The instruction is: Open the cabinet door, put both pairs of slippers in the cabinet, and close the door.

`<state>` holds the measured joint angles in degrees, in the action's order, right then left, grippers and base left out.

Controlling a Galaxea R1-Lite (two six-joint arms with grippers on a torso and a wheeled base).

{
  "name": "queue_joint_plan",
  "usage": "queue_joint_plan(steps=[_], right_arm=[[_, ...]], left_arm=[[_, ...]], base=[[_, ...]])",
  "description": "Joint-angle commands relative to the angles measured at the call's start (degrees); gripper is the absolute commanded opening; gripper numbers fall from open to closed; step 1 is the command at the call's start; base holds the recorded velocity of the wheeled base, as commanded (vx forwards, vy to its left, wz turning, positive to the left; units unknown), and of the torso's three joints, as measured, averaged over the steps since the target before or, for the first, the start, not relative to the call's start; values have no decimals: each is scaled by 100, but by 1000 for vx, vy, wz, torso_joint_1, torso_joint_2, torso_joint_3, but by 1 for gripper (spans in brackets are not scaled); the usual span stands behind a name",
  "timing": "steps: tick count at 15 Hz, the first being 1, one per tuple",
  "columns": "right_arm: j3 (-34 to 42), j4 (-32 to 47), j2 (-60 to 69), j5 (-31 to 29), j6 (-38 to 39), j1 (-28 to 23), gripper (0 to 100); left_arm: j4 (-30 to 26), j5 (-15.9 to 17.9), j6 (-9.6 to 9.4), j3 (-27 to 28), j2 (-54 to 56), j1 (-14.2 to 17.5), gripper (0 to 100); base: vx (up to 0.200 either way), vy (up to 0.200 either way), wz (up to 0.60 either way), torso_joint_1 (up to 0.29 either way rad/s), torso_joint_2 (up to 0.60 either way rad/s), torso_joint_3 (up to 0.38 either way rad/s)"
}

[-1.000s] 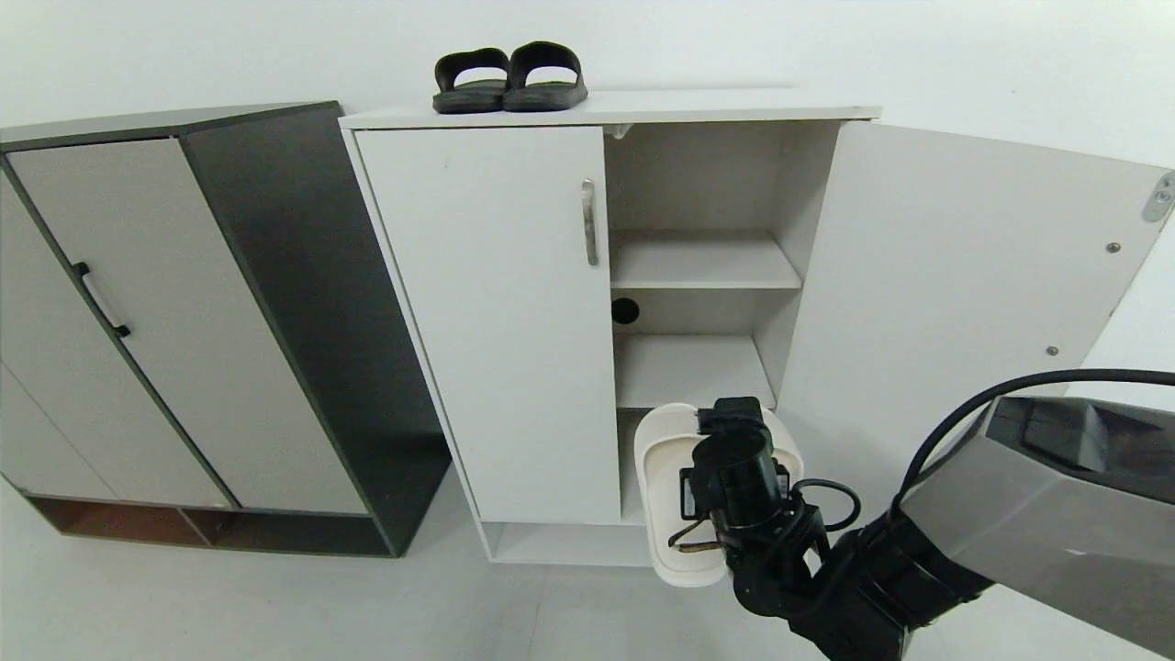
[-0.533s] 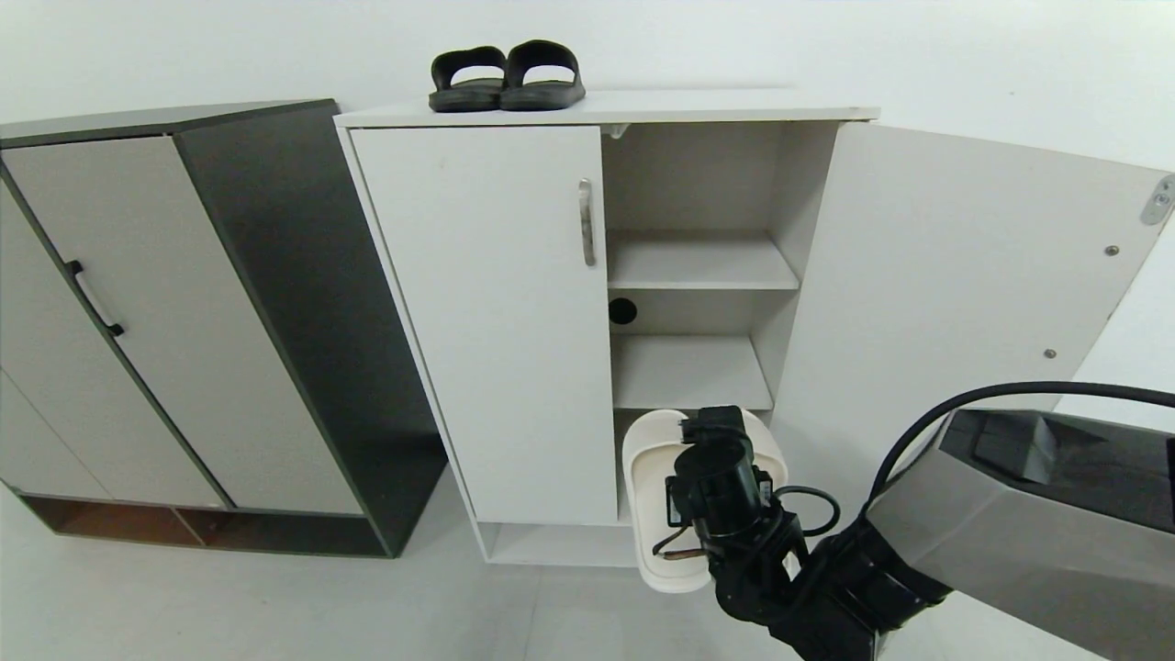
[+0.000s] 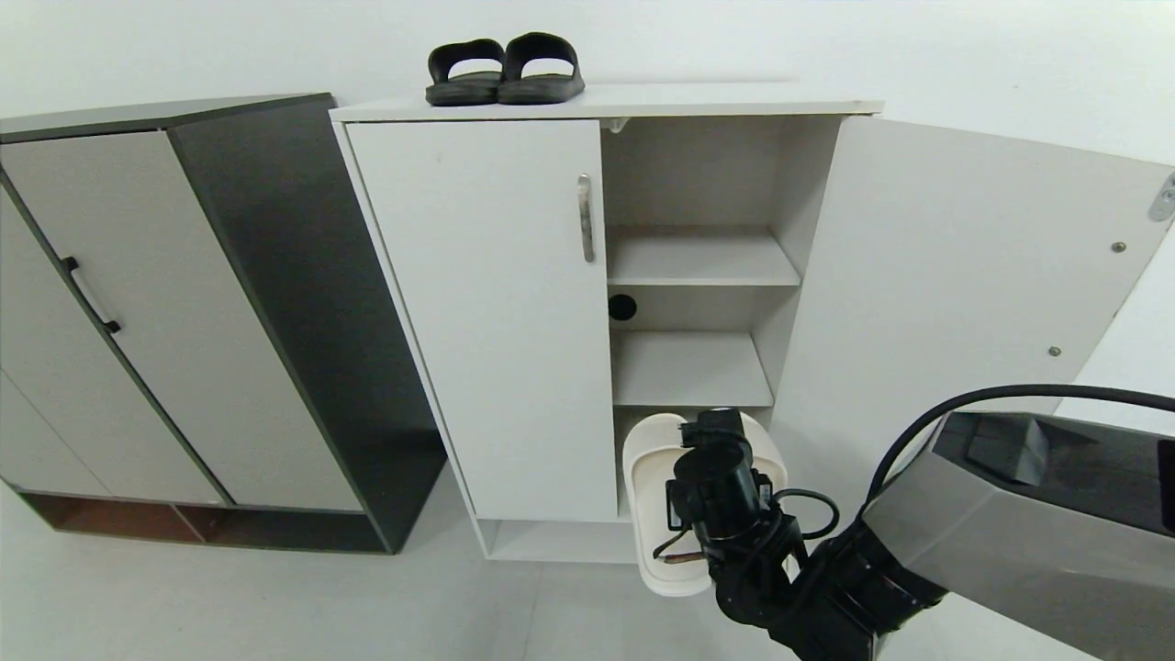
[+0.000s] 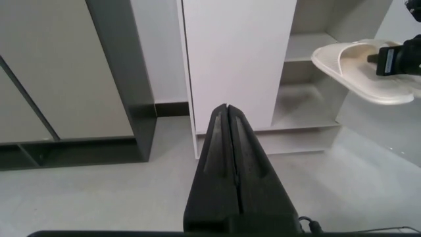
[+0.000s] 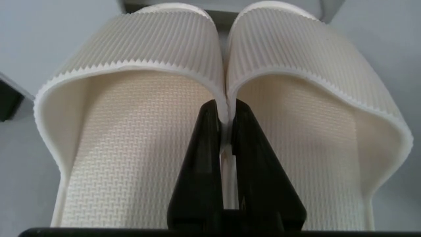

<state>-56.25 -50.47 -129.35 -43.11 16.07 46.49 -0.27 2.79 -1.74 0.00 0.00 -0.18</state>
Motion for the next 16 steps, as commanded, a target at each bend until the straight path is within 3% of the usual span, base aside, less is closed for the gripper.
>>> queue_joint_plan(steps=[1, 6, 11, 16], right_arm=[[-9, -7, -46, -5, 2, -9, 0], [0, -394, -125, -14, -86, -18, 0], [422, -2345, -318, 4, -1150, -53, 0], [422, -2652, -389, -5, -1202, -123, 0]], left_arm=[[0, 2, -1, 0, -9, 1, 0], [0, 2, -1, 0, -9, 1, 0], [0, 2, -1, 0, -9, 1, 0], [0, 2, -1, 0, -9, 1, 0]], base=[[0, 0, 0, 2, -2, -149], [0, 0, 0, 2, 1, -188], [0, 0, 0, 3, 3, -190], [0, 0, 0, 1, 0, -17]])
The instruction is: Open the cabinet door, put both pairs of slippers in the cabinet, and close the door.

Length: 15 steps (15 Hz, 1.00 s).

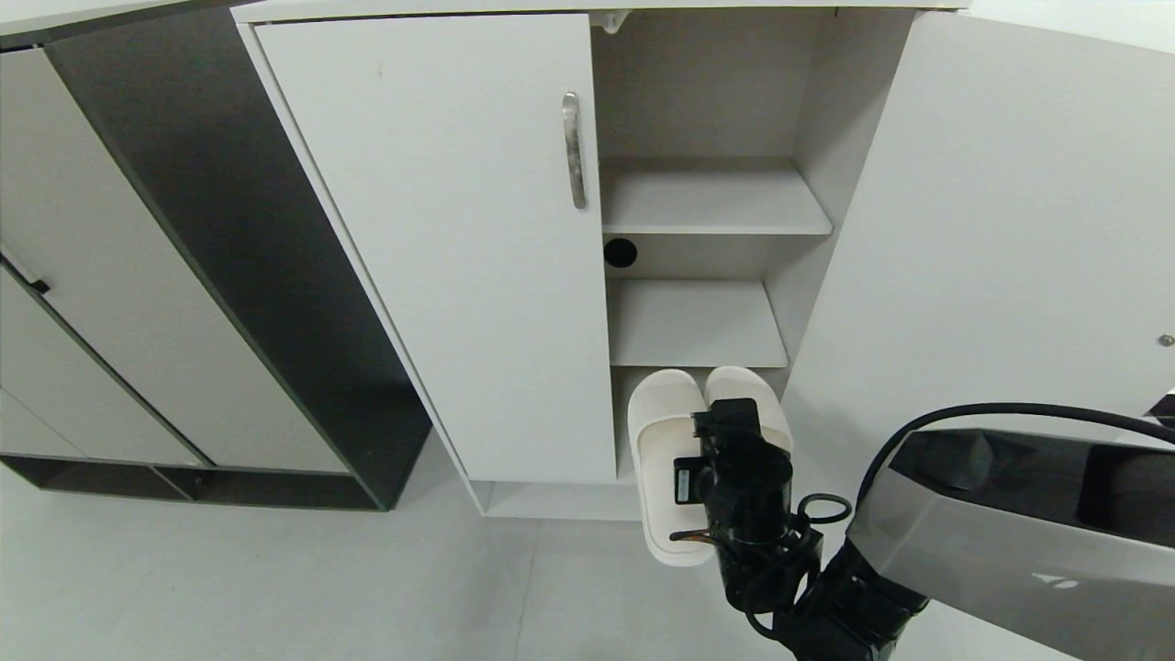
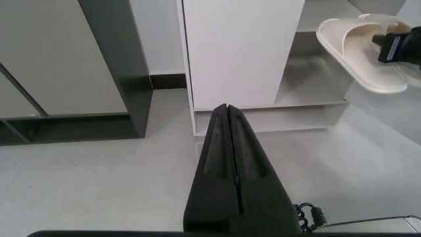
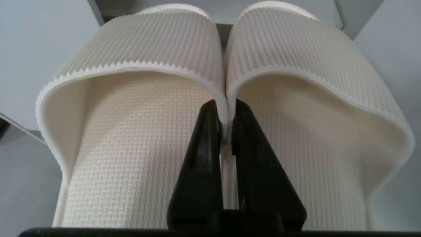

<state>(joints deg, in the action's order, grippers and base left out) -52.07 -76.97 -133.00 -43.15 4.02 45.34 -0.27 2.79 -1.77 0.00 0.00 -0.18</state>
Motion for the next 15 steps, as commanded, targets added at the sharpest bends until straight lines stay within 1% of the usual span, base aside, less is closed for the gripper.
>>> queue_joint_plan(steps=[1, 5, 15], right_arm=[[3, -2, -42, 9, 2, -7, 0], [12, -2, -95, 0, 11, -25, 0], [3, -2, -95, 0, 2, -42, 0]], left_arm=[[0, 2, 1, 0, -9, 1, 0], [0, 2, 1, 0, -9, 1, 0], [0, 2, 1, 0, -9, 1, 0]], base=[[0, 0, 0, 0, 0, 0], [0, 0, 0, 0, 0, 0], [200, 0, 0, 2, 2, 1]])
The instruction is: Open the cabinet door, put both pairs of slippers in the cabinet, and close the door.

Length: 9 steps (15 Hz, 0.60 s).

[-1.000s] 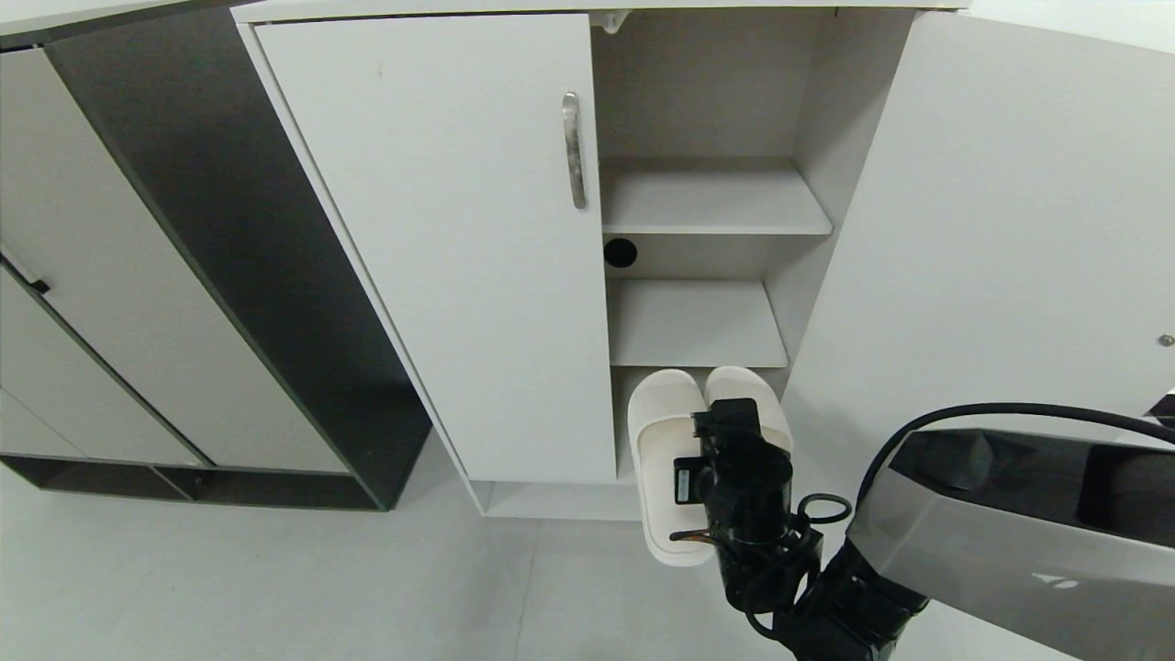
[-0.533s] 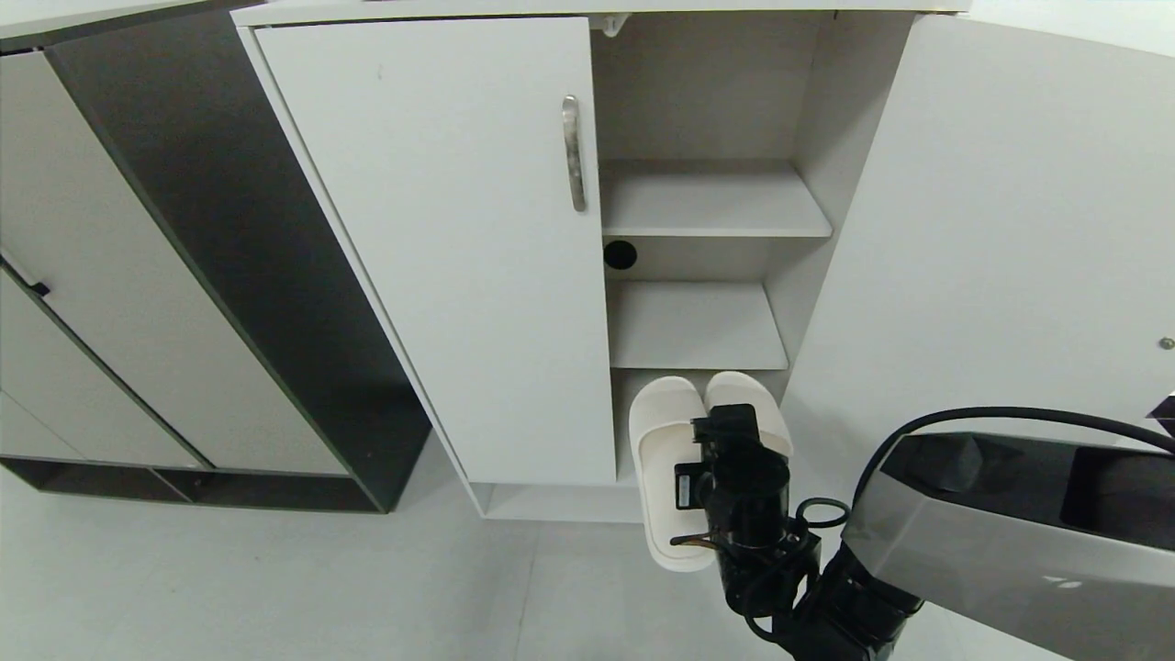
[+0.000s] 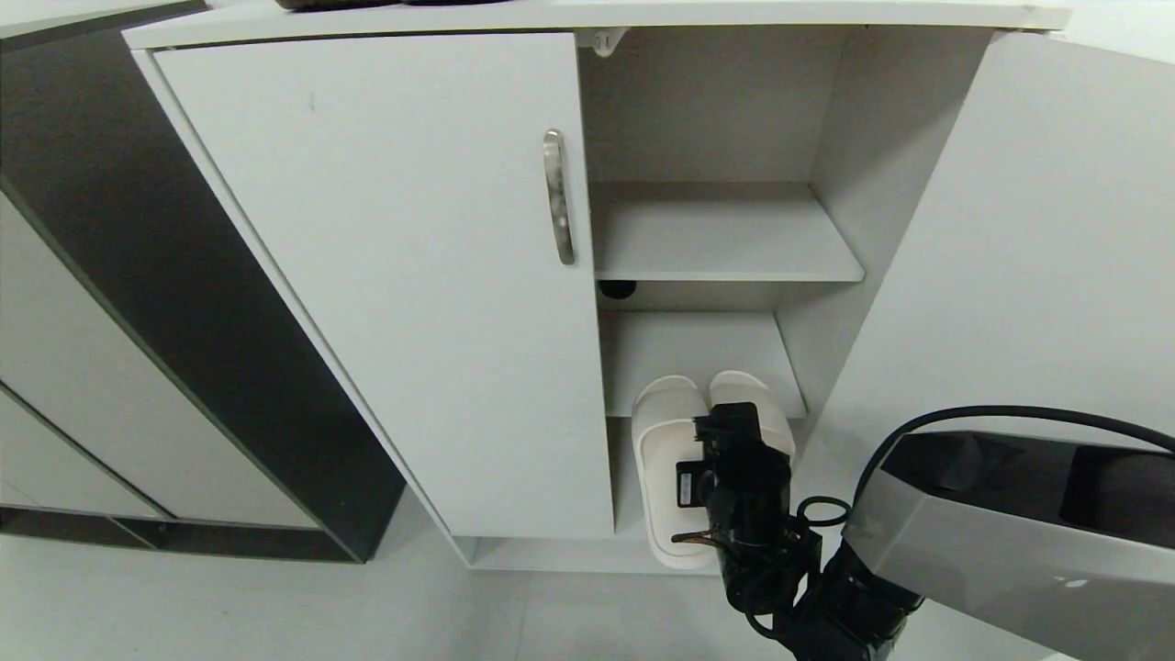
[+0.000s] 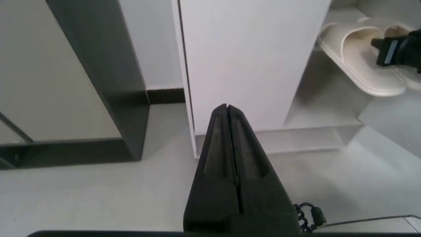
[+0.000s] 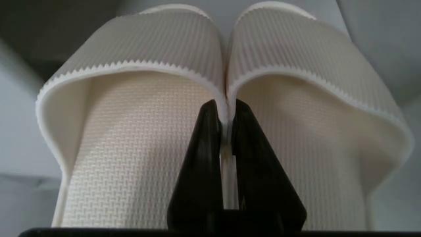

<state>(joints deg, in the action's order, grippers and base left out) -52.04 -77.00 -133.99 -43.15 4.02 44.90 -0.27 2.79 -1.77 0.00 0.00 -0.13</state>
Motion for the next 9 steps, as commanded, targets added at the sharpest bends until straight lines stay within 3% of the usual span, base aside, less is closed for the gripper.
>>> queue_joint_plan(steps=[1, 3, 9], right_arm=[[1, 0, 4, 0, -7, 1, 0], [1, -17, 22, 0, -7, 10, 0], [-254, -44, -136, 123, -16, -104, 0]], left_arm=[[0, 2, 1, 0, -9, -4, 0], [0, 2, 1, 0, -9, -4, 0], [0, 2, 10, 0, -9, -4, 0]], base=[[200, 0, 0, 2, 2, 2], [200, 0, 0, 5, 2, 5], [0, 0, 0, 0, 0, 0]])
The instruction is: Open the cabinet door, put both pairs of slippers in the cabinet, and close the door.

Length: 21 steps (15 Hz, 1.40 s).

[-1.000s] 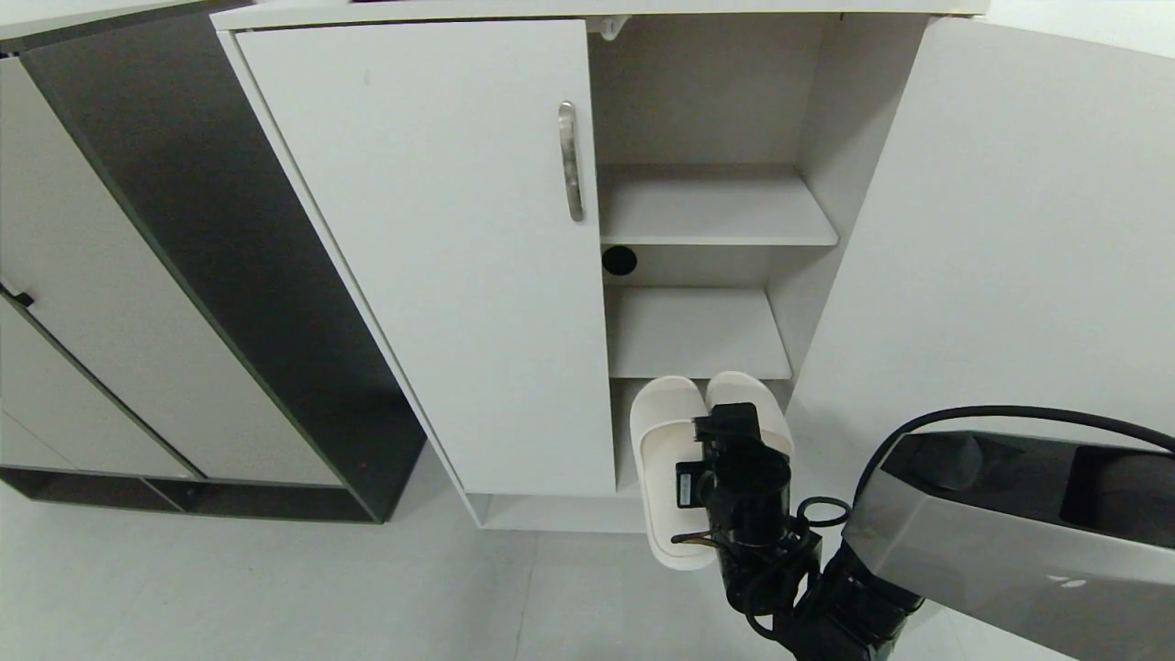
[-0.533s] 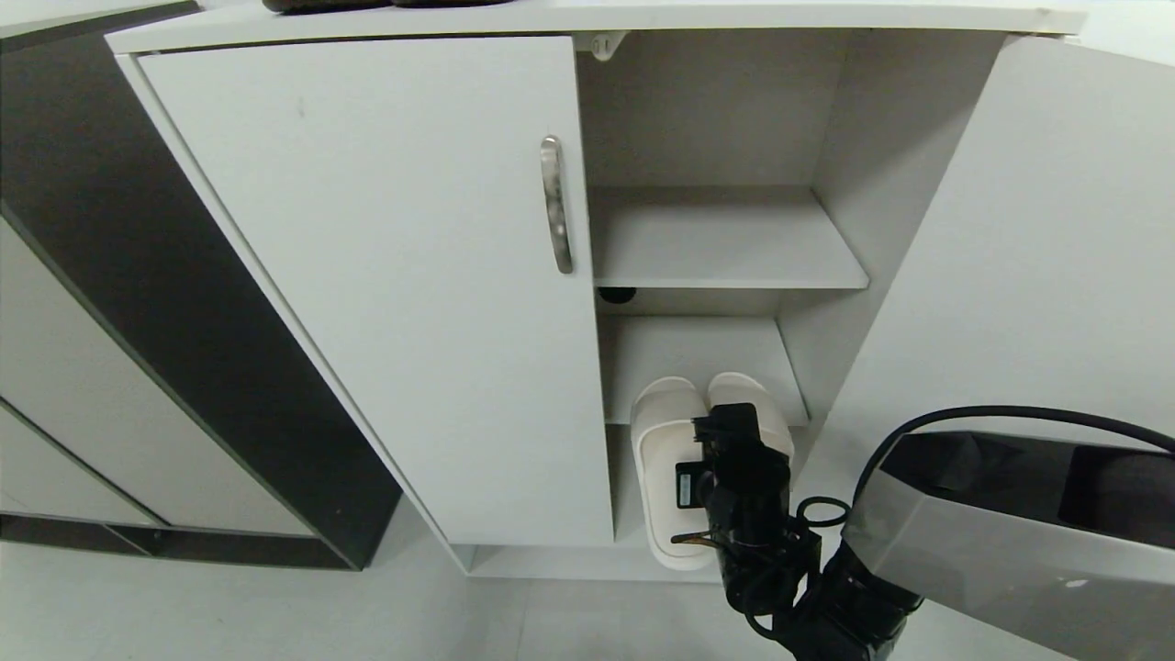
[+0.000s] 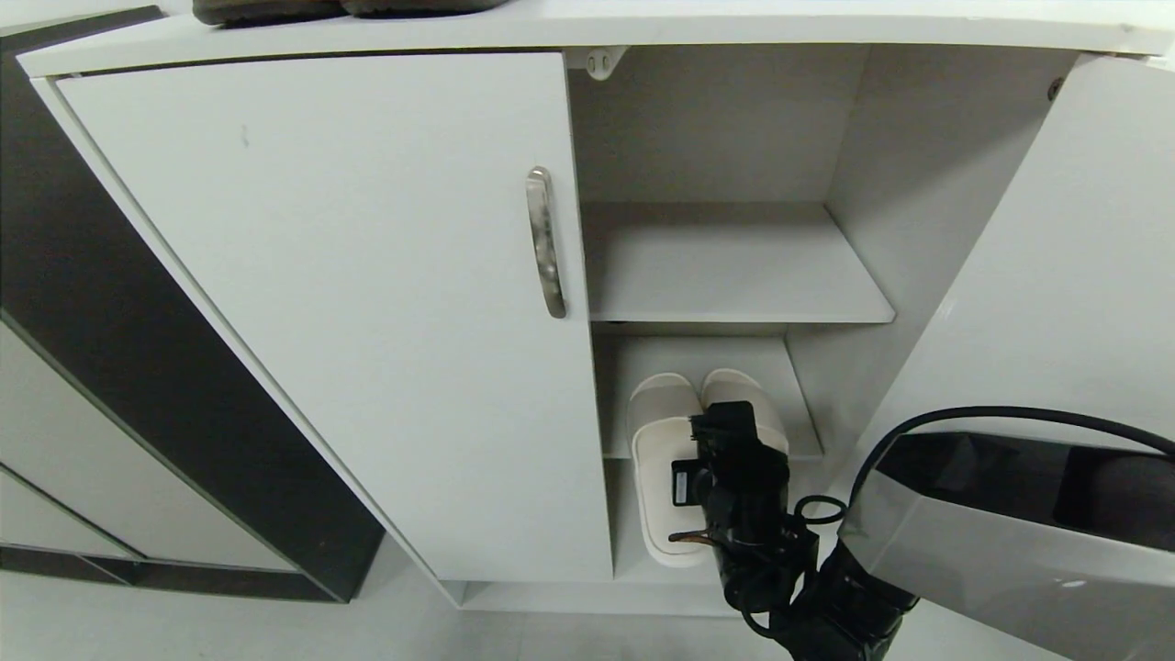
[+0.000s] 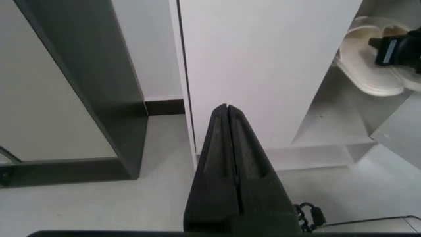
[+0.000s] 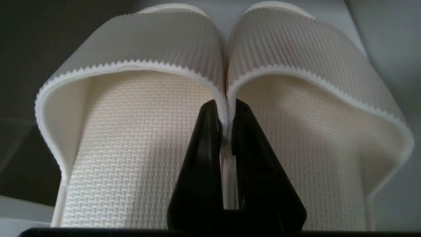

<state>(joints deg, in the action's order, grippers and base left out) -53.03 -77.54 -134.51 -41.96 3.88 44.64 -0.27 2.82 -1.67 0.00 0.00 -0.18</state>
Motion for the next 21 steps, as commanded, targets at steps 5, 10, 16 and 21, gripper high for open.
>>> queue_joint_plan(steps=[5, 10, 16, 21], right_arm=[[-1526, 1004, -471, 127, -1, -439, 0], [-2669, 1875, -673, 232, -1, -615, 0], [-3143, 2121, -901, 619, -98, -817, 0], [-3275, 2121, -972, 636, -159, -843, 0]], left_arm=[[0, -9, 0, 0, -9, 1, 0], [0, -18, 18, 0, -9, 1, 0], [0, -9, 26, 0, -9, 1, 0], [0, -9, 18, 0, -9, 1, 0]], base=[[0, 0, 0, 0, 0, 0], [0, 0, 0, 0, 0, 0], [0, 0, 0, 0, 0, 0], [0, 0, 0, 0, 0, 0]])
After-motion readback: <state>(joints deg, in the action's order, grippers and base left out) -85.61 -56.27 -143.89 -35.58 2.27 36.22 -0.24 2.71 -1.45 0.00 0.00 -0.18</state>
